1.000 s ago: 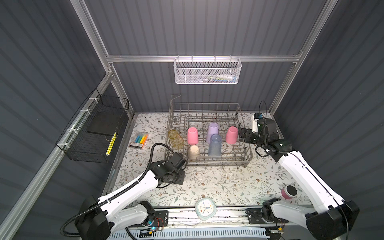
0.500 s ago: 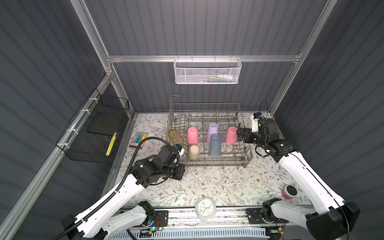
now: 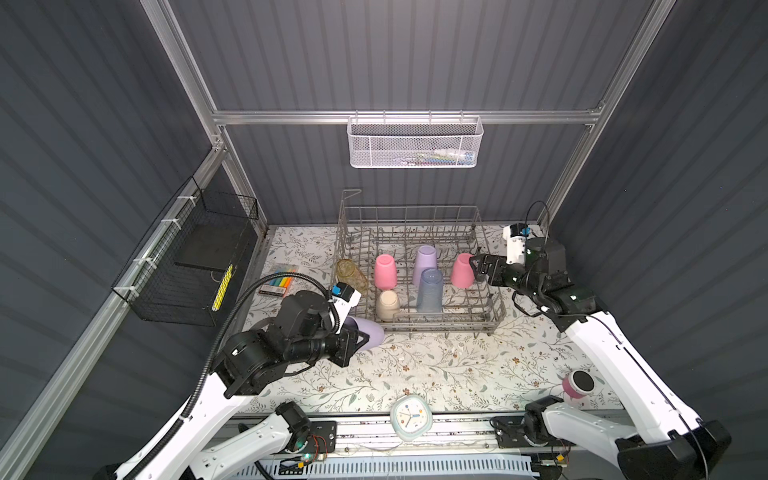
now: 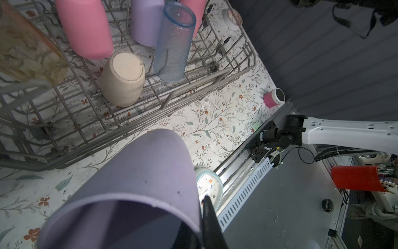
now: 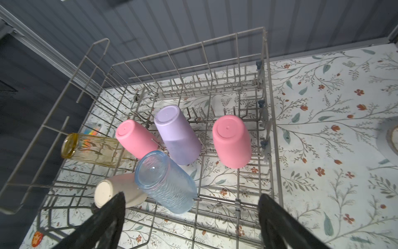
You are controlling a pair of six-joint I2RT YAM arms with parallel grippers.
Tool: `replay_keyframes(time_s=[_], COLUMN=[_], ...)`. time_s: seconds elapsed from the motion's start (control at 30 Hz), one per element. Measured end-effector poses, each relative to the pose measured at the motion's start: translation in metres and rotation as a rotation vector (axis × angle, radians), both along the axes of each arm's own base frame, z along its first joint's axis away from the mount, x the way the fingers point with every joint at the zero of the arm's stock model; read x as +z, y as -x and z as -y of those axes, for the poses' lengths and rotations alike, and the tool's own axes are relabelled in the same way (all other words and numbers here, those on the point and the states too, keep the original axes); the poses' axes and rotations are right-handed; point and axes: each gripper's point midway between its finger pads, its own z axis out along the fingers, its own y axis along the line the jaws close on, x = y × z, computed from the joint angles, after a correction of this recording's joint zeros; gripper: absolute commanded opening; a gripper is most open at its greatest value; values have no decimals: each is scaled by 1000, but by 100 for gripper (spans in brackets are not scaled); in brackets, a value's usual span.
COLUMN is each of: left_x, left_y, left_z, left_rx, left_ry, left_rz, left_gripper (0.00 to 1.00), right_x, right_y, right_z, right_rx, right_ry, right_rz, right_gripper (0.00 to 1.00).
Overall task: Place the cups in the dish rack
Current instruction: 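Close the left gripper on the lilac cup's rim and lift it, then carry the lilac cup over the rack while the right gripper reaches toward it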
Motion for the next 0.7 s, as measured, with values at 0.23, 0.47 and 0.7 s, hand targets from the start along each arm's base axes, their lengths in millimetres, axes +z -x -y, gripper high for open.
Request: replay_keyframes(time_s=[0.23, 0.47, 0.7], left_x=[38, 69, 77], left_y=[-9, -17, -17], left_z=[22, 69, 98], left_rx=[-54, -205, -331], left_ry=[140, 321, 445], left_rz=[111, 182, 223], left_gripper=[1, 2, 2], right_x=[11, 25, 36], right_y=[11, 34, 48], right_z=[-21, -49, -67], right_rx=[106, 272, 389], right_ry=[-116, -284, -414], right_rz=[18, 45, 65], right_gripper=[96, 96, 96])
